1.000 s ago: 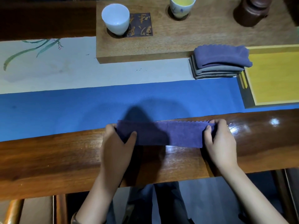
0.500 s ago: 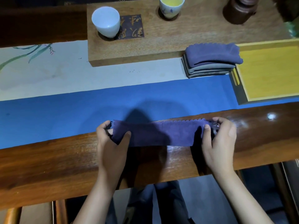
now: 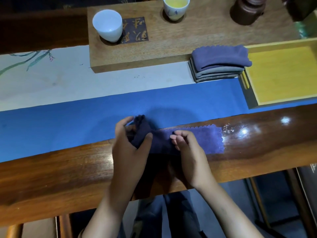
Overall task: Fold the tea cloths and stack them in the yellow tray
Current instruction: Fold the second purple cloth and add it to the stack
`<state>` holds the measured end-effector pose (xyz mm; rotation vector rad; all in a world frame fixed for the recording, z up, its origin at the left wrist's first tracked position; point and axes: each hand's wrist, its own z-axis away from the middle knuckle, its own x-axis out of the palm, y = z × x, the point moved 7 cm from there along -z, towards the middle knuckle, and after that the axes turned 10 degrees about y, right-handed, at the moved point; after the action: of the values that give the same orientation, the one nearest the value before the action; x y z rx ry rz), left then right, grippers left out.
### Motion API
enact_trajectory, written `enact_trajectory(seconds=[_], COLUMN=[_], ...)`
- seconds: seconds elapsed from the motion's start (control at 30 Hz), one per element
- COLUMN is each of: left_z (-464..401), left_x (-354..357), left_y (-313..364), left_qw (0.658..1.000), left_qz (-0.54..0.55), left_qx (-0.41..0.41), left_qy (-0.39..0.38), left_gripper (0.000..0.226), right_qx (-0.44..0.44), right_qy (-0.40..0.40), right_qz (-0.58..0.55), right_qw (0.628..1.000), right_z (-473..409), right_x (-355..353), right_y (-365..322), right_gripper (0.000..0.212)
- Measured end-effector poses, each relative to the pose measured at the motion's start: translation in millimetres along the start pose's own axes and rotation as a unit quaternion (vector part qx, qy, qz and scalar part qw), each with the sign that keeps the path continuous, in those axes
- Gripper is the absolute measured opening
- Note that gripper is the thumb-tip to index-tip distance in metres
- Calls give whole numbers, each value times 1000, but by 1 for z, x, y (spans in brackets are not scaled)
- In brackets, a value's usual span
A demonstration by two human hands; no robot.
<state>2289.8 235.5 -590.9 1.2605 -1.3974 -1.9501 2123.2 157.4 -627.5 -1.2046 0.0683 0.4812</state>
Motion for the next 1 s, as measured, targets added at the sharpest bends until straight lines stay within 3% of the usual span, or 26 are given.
enact_trajectory(seconds=[0.17,0.3,0.4,0.5,0.63,0.83,1.0], left_z=[18,39,52,62,64,54,45], left_x=[35,65,82,94,100,91,86], left_y=[30,47,57,66,64,38,24], left_qw=[995,985,976,966,958,966,970], left_qz=[20,14,-7,-36,-78,-93,-135], left_qx=[49,93,114,173,217,187,156], left_qy=[-81,-148,-184,-189,-170,-150,-126], left_gripper=[58,64,69,67,65,45,36], right_qx=[170,133,87,49,53,102,91], right_qy=[-27,-96,-128,-85,-17,52,112], right_qz=[-183,-188,-149,-83,-50,-28,53], right_qw=[968,968,977,992,997,993,988], right_z=[-10,-13,-11,-16,-26,-35,-39], right_x=[-7,-25,-37,-56,-82,-110,-128], right_y=[-1,-26,-40,-37,-21,9,23], right_gripper=[58,67,35,8,13,3,10])
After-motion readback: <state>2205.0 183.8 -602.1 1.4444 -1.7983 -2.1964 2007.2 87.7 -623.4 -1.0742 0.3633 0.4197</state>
